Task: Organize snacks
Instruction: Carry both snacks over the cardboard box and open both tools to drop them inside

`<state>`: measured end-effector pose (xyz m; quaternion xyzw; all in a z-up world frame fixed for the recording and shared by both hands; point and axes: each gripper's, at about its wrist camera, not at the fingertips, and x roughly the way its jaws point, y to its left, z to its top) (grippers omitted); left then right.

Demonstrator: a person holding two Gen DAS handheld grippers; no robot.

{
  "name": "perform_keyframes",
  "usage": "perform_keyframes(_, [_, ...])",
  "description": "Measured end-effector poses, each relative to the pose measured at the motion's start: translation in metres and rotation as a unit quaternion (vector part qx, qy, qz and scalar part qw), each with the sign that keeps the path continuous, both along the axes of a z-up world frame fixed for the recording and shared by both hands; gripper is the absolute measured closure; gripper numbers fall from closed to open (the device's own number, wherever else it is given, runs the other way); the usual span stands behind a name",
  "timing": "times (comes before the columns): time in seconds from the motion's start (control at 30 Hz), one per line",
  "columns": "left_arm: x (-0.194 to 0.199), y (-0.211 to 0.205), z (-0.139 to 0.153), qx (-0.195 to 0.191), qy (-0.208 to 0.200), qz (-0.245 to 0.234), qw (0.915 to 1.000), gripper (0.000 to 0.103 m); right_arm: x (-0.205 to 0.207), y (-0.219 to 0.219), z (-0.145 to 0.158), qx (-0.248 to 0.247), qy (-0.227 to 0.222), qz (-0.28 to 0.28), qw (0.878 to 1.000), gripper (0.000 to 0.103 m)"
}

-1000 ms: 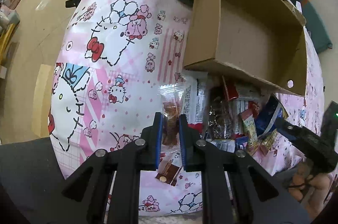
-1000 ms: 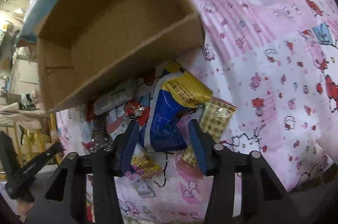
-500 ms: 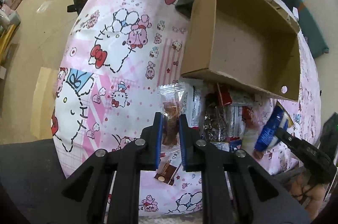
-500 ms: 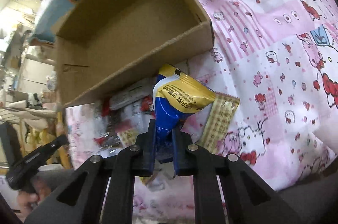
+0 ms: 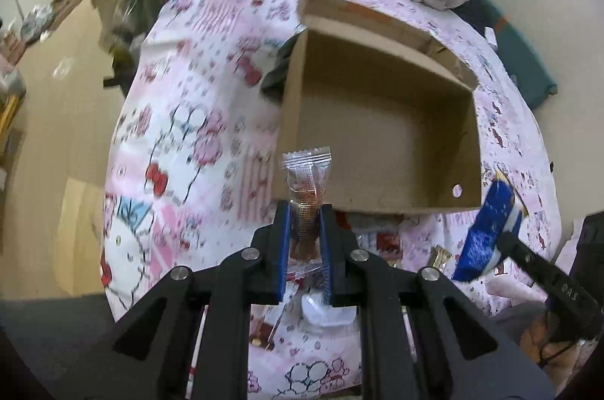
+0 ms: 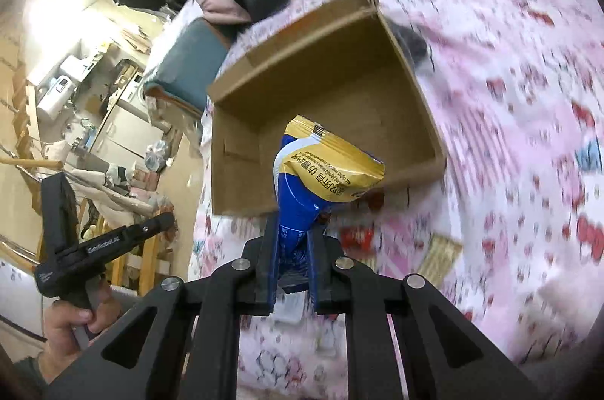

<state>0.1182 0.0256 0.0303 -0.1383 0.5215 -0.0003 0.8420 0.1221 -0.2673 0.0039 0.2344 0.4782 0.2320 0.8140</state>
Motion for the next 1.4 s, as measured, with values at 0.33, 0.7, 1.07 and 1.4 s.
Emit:
perform_keyframes(0.33, [0.050, -0.030, 0.008, 0.021, -0.023, -0.042, 0.9987, 0.091, 0.050, -0.007, -0.004, -0.011, -0.024, -0.032, 0.999, 0.090])
perform_keyframes(0.7, [0.088, -0.059, -0.014, 0.036, -0.051, -0.083, 0.9946, 0.091, 0.077, 0.012, -0.021, -0.055, -0.018, -0.015, 0.998, 0.090])
perform_keyframes(1.07, [0.097, -0.057, -0.042, 0.039, -0.042, -0.078, 0.9952, 0.091, 0.085, 0.034, -0.042, -0.090, 0.008, 0.012, 0.996, 0.090])
perform_keyframes(1.4, [0.094, -0.057, -0.047, 0.044, -0.036, -0.074, 0.9957, 0.088, 0.087, 0.035, -0.049, -0.095, 0.019, 0.018, 0.995, 0.090])
